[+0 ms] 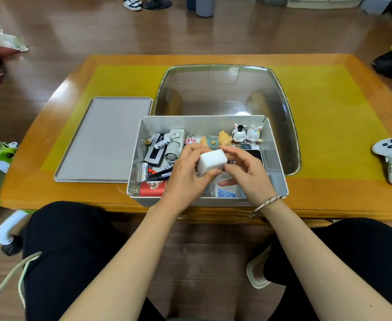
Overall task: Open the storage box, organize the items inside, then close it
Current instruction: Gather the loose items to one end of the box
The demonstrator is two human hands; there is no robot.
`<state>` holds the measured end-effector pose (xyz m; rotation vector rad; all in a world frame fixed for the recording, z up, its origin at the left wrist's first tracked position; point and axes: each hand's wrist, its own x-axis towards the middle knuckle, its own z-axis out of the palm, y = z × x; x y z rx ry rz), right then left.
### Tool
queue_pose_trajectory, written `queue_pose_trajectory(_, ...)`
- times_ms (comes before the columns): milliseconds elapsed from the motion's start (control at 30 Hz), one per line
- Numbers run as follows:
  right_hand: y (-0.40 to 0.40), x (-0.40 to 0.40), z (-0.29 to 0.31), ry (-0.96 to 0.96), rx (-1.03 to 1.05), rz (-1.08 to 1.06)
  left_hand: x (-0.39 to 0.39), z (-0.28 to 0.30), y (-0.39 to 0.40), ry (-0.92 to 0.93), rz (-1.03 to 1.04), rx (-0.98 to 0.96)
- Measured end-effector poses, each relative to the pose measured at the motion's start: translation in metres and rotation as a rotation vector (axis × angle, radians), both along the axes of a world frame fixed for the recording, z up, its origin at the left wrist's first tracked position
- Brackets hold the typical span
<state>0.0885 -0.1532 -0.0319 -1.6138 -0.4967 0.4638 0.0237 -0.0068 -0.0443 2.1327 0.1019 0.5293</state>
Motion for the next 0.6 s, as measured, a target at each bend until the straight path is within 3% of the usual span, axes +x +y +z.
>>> queue_pose_trajectory(300,0.000,0.003,-0.004,-0.077,-0.066,0.057,0.001,0.002,0.000,-0.012,-0.075,0.005)
queue_pose_trajectory(467,-0.003,0.004,-0.011,-0.227,-0.113,-0.036,0.002,0.000,0.001,-0.035,-0.110,0.072)
queue_pose_trajectory(600,-0.010,0.002,-0.012,-0.397,-0.132,-0.048,0.001,-0.004,-0.001,-0.025,-0.114,0.232)
